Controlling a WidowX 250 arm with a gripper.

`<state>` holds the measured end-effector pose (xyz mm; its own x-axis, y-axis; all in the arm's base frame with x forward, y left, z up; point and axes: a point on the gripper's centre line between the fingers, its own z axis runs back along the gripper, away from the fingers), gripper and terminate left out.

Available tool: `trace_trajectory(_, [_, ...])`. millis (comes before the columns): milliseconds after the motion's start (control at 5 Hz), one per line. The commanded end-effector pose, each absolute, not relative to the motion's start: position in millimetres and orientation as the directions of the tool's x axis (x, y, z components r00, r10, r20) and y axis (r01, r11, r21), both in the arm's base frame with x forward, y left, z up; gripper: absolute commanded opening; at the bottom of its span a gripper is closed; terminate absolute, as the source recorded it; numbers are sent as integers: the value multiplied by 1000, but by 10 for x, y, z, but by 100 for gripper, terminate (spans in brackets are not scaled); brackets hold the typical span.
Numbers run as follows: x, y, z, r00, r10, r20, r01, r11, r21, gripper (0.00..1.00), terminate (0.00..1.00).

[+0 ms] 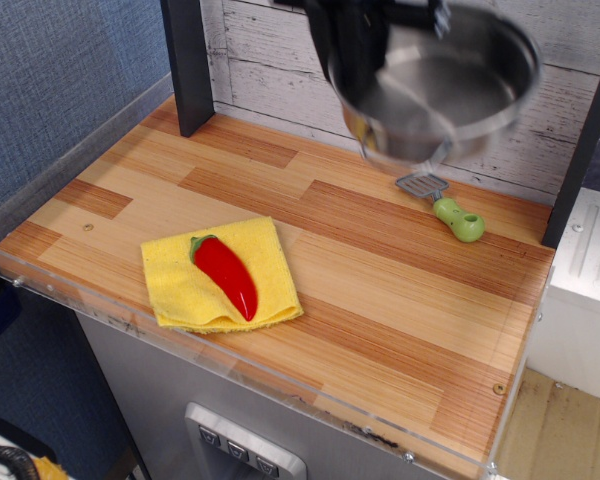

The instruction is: Move the pot from edge to corner of the table.

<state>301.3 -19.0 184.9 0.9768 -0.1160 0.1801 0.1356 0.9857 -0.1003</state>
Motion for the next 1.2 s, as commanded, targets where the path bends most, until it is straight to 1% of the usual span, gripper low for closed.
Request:
trace_trajectory(0, [3100, 392, 1934, 979, -58, 197, 75, 994, -80, 0, 0])
trace_trajectory(200, [3118, 599, 1809, 986, -24, 167, 37, 996, -77, 0, 0])
trace_trajectory(400, [3131, 889, 1589, 992, 44, 121, -34, 996, -86, 0, 0])
trace_trajectory(600, [3176, 1039, 1504, 989, 94, 117, -85, 993, -80, 0, 0])
trace_trajectory(800, [3211, 1145, 1367, 977, 132, 165, -131, 991, -18, 0, 0])
trace_trajectory(1000, [3271, 1267, 1237, 975, 152, 164, -152, 988, -13, 0, 0])
